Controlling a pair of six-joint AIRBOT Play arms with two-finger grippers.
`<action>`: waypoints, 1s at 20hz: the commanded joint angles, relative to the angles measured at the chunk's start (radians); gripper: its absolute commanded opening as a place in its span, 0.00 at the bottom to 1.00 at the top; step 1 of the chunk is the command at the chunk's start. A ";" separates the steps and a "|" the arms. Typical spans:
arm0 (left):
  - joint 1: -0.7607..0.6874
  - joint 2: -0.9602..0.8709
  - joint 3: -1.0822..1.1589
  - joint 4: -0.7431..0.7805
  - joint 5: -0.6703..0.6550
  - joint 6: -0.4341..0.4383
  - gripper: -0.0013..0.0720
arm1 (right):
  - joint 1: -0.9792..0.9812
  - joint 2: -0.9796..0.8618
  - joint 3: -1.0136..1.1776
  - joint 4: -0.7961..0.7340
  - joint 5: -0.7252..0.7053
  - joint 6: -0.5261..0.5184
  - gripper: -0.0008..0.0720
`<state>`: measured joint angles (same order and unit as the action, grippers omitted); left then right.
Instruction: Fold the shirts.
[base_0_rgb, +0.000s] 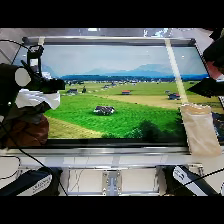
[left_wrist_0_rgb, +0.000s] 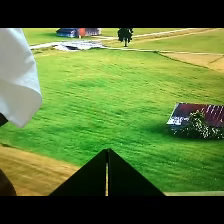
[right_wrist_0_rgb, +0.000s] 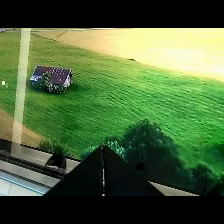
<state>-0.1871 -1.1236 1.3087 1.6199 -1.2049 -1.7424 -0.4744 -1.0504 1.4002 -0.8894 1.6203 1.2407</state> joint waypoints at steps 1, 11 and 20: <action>0.000 0.000 0.000 -0.002 -0.001 0.002 0.04 | 0.001 0.001 0.001 0.000 0.000 -0.001 0.03; 0.095 -0.010 0.000 0.559 0.240 -0.086 0.84 | 0.001 0.001 0.001 -0.001 -0.001 -0.002 0.03; 0.640 -0.230 0.000 0.088 0.303 -0.202 0.84 | 0.001 0.001 0.001 0.009 -0.168 -0.001 0.03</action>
<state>0.3096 -1.2797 1.3087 1.9099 -0.9504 -1.9339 -0.4740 -1.0504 1.4014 -0.8879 1.5234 1.2388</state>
